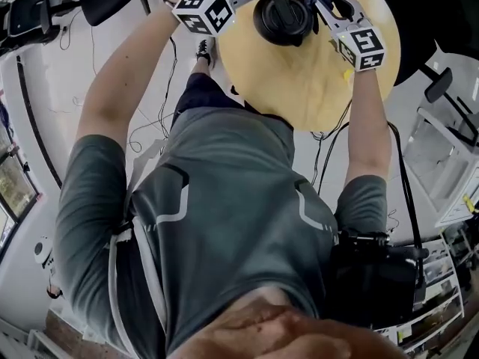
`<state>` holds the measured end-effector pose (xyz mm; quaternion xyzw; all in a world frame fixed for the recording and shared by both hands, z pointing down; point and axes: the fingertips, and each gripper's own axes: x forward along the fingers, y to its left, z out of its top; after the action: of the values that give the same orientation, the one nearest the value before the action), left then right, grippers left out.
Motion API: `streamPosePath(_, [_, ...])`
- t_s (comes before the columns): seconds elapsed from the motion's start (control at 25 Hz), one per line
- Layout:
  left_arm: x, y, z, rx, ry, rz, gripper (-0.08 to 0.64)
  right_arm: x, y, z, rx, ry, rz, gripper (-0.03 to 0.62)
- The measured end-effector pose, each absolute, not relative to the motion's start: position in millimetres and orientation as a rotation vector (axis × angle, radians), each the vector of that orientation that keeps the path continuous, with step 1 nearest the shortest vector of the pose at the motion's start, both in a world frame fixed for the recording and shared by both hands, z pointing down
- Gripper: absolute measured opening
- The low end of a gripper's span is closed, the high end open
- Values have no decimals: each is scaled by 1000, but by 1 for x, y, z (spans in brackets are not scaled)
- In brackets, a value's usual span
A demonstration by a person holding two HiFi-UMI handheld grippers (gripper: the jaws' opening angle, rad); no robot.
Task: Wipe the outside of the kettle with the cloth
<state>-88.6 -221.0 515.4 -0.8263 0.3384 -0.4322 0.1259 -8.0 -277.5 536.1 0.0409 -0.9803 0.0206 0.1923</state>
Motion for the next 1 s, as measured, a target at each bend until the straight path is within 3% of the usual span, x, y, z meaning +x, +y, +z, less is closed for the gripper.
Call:
streamPosePath(0.48, [-89, -221, 514, -2398, 960, -1244, 146, -45, -283, 534, 39, -2748, 116, 126])
streamPosePath(1.0, [-91, -217, 521, -2508, 822, -1202, 143, 64, -274, 460, 797, -2748, 391, 130])
